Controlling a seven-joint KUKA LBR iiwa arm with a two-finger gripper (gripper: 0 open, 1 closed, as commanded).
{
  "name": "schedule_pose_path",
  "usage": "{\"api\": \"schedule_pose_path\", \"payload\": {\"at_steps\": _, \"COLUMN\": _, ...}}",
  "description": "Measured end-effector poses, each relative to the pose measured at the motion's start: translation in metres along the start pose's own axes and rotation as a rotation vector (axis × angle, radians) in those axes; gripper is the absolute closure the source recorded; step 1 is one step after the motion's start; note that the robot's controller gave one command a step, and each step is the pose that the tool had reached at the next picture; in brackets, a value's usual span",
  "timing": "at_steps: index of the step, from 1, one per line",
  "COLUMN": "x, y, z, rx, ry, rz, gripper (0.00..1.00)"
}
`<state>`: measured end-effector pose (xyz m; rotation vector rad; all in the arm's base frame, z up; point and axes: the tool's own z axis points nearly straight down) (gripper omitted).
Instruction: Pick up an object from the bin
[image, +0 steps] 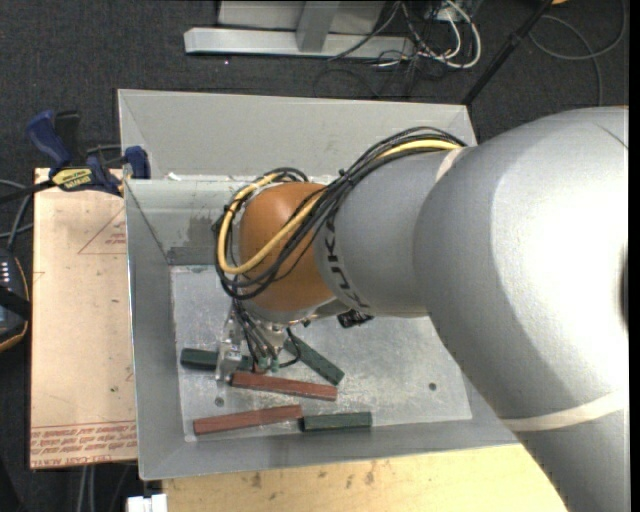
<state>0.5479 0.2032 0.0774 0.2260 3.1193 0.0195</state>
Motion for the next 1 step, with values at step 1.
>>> {"api": "schedule_pose_path", "payload": {"at_steps": 1, "x": -0.0222, "y": 0.0100, "z": -0.1356, "rx": 0.011, "ry": 0.011, "rz": -0.030, "gripper": 1.00}}
